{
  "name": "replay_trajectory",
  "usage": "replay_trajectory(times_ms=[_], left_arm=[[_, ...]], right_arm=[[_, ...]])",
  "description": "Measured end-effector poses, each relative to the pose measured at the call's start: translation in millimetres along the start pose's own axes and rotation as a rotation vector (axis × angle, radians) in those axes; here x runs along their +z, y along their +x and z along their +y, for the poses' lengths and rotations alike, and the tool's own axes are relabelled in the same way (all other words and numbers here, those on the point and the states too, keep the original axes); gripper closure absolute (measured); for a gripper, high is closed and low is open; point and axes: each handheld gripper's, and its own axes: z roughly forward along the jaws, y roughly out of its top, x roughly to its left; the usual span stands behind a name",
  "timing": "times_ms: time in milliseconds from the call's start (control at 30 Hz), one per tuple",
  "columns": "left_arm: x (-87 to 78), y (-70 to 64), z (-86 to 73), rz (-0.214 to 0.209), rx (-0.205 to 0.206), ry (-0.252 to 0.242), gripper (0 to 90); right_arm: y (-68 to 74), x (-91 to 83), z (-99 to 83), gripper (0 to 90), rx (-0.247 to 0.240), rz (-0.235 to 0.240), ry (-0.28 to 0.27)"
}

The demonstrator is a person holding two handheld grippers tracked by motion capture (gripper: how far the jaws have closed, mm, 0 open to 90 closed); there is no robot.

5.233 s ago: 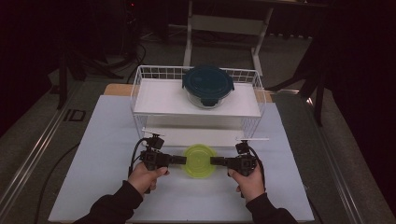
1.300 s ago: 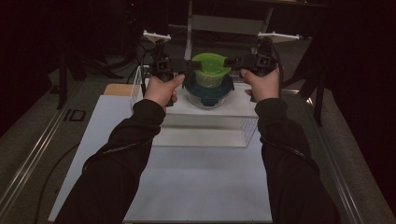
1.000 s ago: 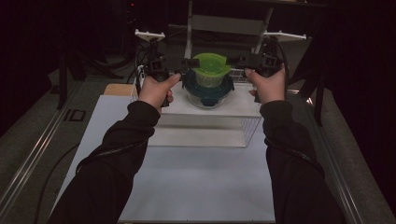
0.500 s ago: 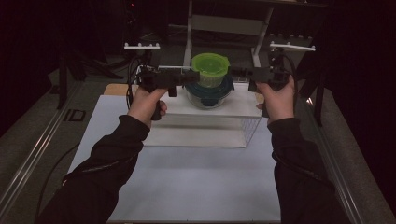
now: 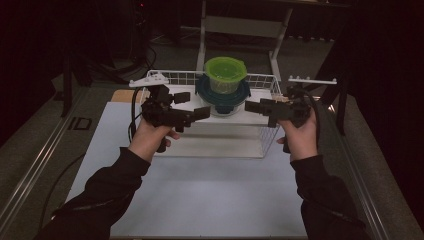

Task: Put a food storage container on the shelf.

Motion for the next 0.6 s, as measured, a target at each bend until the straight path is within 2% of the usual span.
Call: replay_trajectory(times_ms=[67,167,267,367,533,600], left_arm=[[-2.9,-2.9,-7.6,0.005,0.02,0.011,0.4],[-6.5,-5.6,-20.8,-0.007,0.018,0.018,0.4],[-10.0,-9.7,-33.5,0.0,0.044,0.025,0.4],[-13.0,-12.5,-44.8,-0.009,0.044,0.03,0.4],[-12.9,-19.0,-63.0,-0.015,0.07,0.066,0.4],[-12.0,-22.0,-71.1,-0.015,0.08,0.077,0.4]], right_arm=[[1.3,-0.5,-9.7,16.3,-0.008,0.015,-0.006],[2.5,-0.2,-23.4,16.3,-0.019,0.026,-0.012],[3.5,1.2,-38.2,16.2,-0.036,0.035,-0.01],[3.8,2.5,-53.4,16.2,-0.046,0.051,-0.018],[4.3,4.0,-72.7,16.2,-0.078,0.03,-0.014],[3.1,3.5,-78.4,16.2,-0.073,0.039,-0.024]])
